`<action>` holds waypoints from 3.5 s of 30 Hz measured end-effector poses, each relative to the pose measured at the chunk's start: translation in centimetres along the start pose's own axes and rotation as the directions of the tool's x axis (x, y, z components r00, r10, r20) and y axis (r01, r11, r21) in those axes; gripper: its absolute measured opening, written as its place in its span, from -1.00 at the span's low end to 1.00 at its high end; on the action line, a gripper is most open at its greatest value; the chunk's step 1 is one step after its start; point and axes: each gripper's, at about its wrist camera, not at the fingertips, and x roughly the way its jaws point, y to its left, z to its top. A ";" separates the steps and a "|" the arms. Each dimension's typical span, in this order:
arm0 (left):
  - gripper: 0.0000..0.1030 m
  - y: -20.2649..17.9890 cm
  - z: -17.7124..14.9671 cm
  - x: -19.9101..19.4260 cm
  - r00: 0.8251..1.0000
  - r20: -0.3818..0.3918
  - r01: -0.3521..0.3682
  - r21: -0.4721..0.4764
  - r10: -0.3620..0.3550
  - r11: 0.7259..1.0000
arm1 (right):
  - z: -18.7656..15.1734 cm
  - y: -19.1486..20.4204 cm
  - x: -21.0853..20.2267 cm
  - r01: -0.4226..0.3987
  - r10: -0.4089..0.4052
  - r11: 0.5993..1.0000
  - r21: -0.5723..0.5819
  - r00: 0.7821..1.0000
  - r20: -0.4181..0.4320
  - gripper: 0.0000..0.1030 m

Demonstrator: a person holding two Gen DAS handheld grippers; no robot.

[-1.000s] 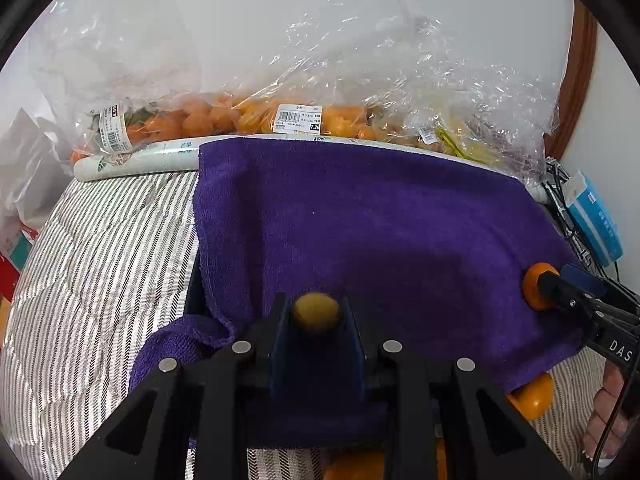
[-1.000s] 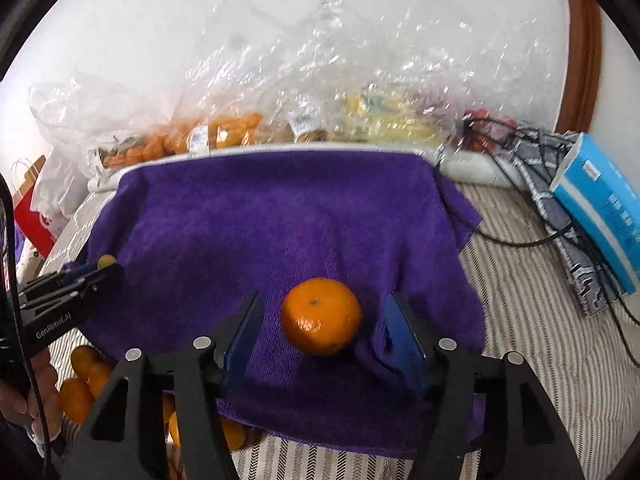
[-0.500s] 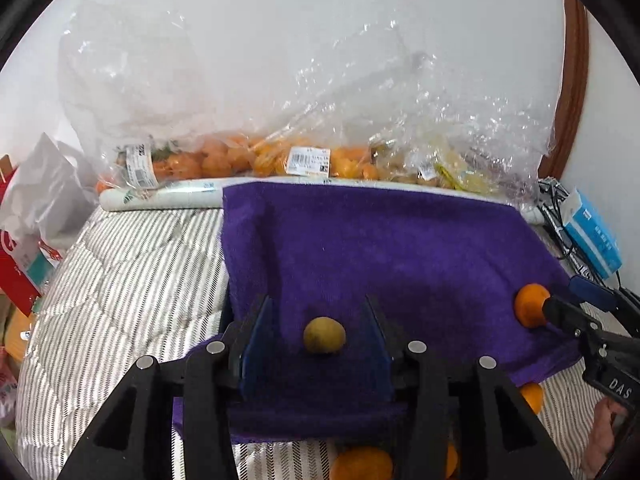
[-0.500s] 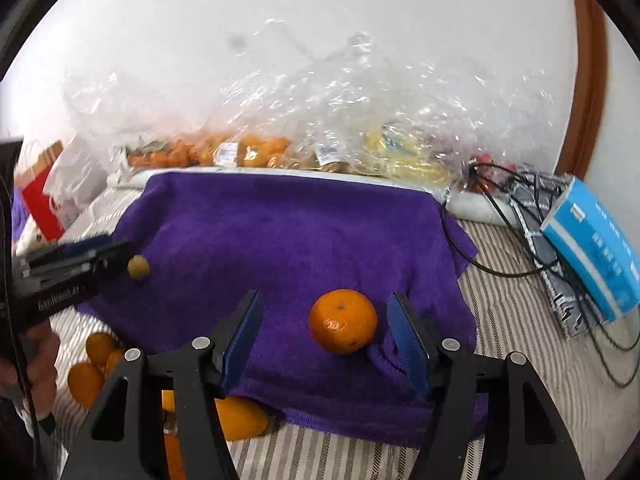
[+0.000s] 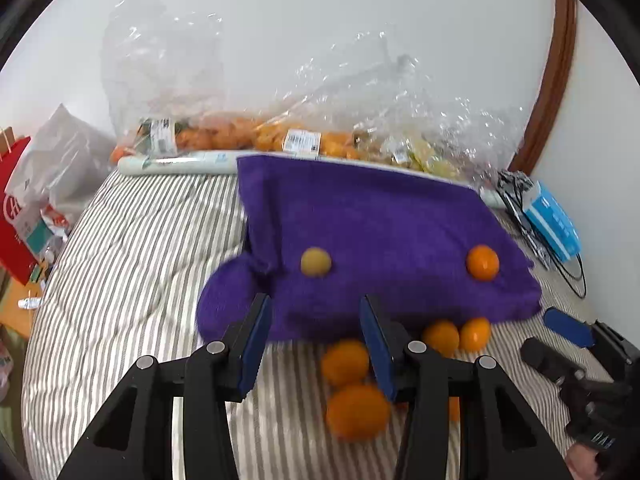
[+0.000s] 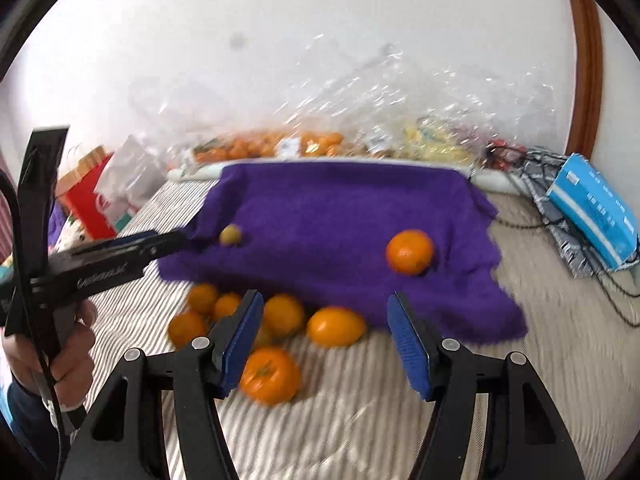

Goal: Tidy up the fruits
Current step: 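Withdraw both open tools from the towel back toward the fruit cluster, then grasp a stemmed orange with the right tool while the left tool grasps a large orange, then lift and carry both oranges onto the purple towel with both tools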

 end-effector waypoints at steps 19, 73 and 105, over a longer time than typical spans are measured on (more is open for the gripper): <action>-0.09 1.7 -4.7 -3.5 0.997 -0.077 0.003 -0.012 -0.004 1.000 | -4.7 3.7 2.4 0.050 -0.053 0.998 -0.034 0.994 -0.094 0.09; -0.17 -3.2 -6.4 2.7 0.995 -0.093 0.029 0.078 -0.022 0.997 | -6.3 -4.3 2.4 0.093 -0.088 0.995 0.040 0.989 -0.115 -0.15; -0.24 -1.5 -4.1 -1.3 0.991 -0.019 0.133 -0.035 -0.134 0.990 | -5.1 -4.0 -0.2 0.021 -0.019 0.998 0.053 0.999 -0.031 -0.16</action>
